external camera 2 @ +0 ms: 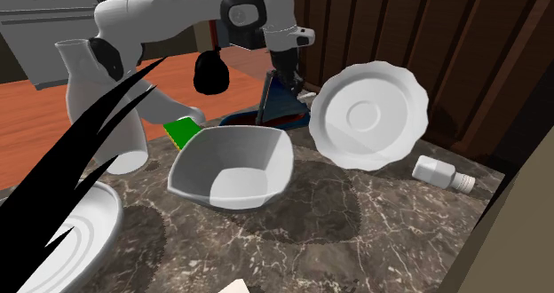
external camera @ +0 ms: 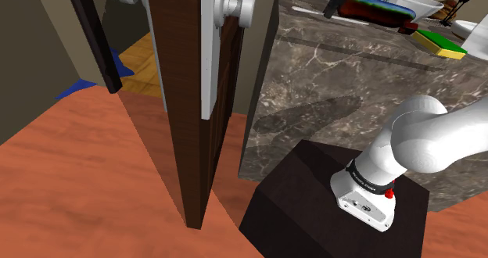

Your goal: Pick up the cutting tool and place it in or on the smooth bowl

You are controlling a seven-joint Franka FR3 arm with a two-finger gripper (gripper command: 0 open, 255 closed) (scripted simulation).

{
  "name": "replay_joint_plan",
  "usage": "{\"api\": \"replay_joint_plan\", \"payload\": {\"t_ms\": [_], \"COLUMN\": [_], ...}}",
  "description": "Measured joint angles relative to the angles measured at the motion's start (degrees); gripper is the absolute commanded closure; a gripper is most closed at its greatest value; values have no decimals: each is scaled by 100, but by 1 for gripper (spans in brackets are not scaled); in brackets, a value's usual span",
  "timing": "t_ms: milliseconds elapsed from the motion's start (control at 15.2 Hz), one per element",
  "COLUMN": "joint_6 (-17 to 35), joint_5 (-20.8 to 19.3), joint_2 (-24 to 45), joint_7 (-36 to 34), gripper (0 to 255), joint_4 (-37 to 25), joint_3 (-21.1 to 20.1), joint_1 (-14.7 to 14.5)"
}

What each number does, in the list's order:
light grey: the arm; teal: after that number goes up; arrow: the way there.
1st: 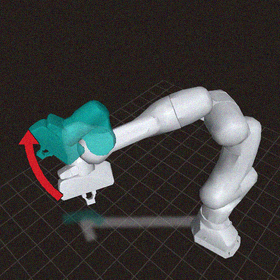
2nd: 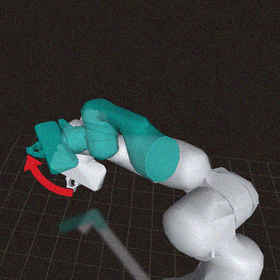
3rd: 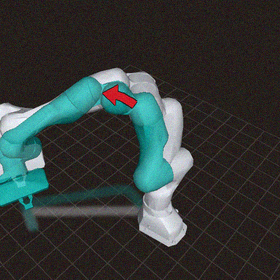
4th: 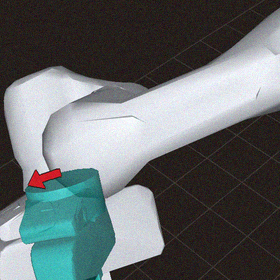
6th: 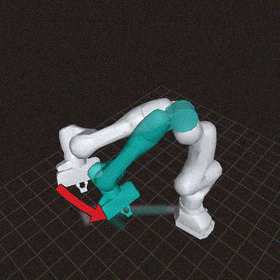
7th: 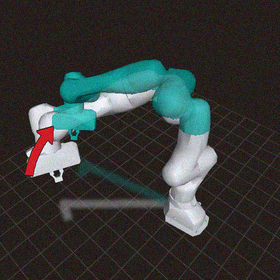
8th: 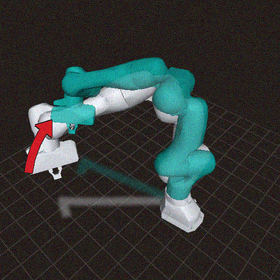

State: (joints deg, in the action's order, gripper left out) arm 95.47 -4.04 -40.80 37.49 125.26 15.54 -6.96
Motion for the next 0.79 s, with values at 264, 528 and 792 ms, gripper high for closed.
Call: {"api": "replay_joint_plan", "payload": {"t_ms": [264, 528, 792], "joint_6": [-274, -568, -836], "joint_5": [30, 59, 91], "joint_2": [91, 223, 364], "joint_7": [-15, -8, -15], "gripper": [255, 255, 255], "joint_4": [-363, -788, -1195], "joint_3": [-26, -29, -40], "joint_1": [-25, -51, -81]}}
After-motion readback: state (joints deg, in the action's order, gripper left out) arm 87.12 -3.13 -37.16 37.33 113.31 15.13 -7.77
